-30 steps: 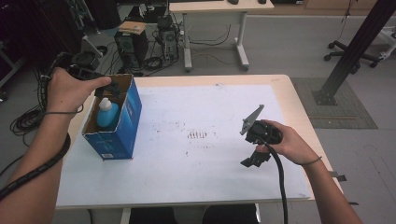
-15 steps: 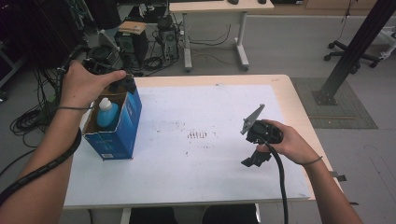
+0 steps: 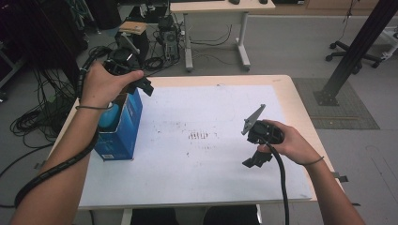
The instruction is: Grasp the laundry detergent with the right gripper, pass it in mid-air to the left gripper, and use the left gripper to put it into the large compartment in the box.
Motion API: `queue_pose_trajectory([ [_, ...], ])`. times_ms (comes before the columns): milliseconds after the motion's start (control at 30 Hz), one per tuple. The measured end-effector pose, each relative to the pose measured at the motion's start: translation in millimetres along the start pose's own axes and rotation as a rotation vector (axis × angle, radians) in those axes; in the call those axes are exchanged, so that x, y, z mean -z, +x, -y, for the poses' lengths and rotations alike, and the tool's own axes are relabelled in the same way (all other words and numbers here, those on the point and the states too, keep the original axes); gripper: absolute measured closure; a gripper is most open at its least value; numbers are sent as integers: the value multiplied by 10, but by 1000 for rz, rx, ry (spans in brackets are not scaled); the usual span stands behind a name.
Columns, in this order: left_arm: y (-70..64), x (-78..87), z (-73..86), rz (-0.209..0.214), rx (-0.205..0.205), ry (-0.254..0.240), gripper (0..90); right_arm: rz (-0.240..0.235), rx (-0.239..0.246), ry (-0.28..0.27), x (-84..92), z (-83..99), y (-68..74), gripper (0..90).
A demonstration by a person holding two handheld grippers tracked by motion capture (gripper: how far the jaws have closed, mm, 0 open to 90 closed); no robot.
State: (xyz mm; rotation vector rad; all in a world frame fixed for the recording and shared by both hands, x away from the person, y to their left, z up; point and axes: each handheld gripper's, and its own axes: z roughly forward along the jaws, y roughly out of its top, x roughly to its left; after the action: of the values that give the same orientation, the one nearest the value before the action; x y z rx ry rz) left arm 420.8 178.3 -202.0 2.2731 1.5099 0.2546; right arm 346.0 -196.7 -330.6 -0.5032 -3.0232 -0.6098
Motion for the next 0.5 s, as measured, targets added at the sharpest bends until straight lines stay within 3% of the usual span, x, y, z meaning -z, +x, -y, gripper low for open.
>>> queue_pose_trajectory([
  [100,-26,-56,-10,10,-6,-1,57,5,-11,0,26,5,-21,77],
  [133,-67,-142,-17,20,-27,6,57,5,-11,0,26,5,-21,77],
  [500,-152,-347,-12,43,-47,22,58,33,-53,-4,176,0,-122,79],
])
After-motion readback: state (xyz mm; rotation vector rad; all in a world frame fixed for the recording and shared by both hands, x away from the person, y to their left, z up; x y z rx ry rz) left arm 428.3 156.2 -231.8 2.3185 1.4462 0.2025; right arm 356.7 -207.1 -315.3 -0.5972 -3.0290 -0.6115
